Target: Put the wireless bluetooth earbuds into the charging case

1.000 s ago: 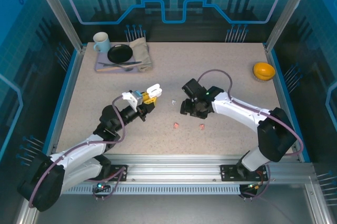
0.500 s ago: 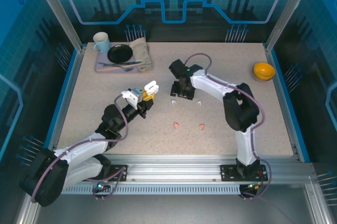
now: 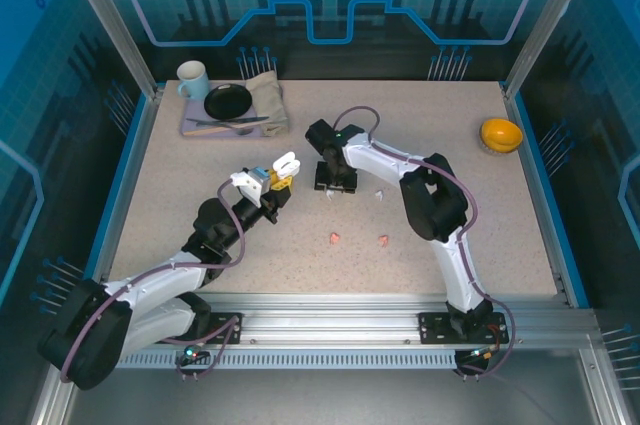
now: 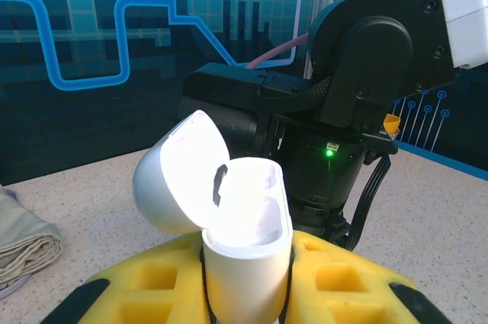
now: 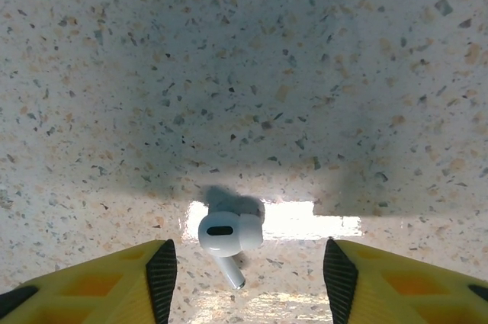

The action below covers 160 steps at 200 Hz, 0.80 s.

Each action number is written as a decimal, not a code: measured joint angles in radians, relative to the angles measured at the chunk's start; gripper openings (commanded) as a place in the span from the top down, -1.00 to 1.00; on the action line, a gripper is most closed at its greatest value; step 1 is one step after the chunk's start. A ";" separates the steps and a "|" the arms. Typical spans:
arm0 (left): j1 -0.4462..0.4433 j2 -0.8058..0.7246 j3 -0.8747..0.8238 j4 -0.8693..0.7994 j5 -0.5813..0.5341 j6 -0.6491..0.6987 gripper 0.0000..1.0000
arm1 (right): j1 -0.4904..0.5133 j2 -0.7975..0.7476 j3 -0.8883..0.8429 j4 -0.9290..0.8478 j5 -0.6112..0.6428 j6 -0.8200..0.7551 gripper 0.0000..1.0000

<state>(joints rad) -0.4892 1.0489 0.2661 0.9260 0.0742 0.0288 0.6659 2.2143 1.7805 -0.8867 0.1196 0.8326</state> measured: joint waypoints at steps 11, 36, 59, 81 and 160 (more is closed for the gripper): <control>0.000 -0.001 0.000 0.000 0.000 0.000 1.00 | 0.003 0.003 0.000 0.000 0.000 -0.006 -0.06; 0.000 -0.003 0.000 0.000 0.000 0.000 1.00 | 0.006 0.016 0.006 -0.001 0.000 -0.016 -0.01; 0.000 -0.007 0.000 0.000 0.000 0.000 1.00 | 0.007 0.037 0.019 0.000 0.000 -0.023 0.02; 0.000 -0.011 0.000 0.000 0.000 0.000 1.00 | 0.008 0.056 0.032 -0.001 0.000 -0.023 0.04; 0.000 -0.016 0.000 0.000 0.000 0.000 1.00 | 0.008 0.072 0.060 -0.004 0.000 -0.030 0.13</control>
<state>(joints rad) -0.4892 1.0325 0.2661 0.9257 0.0742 0.0292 0.6735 2.2868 1.8408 -0.8906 0.1196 0.8024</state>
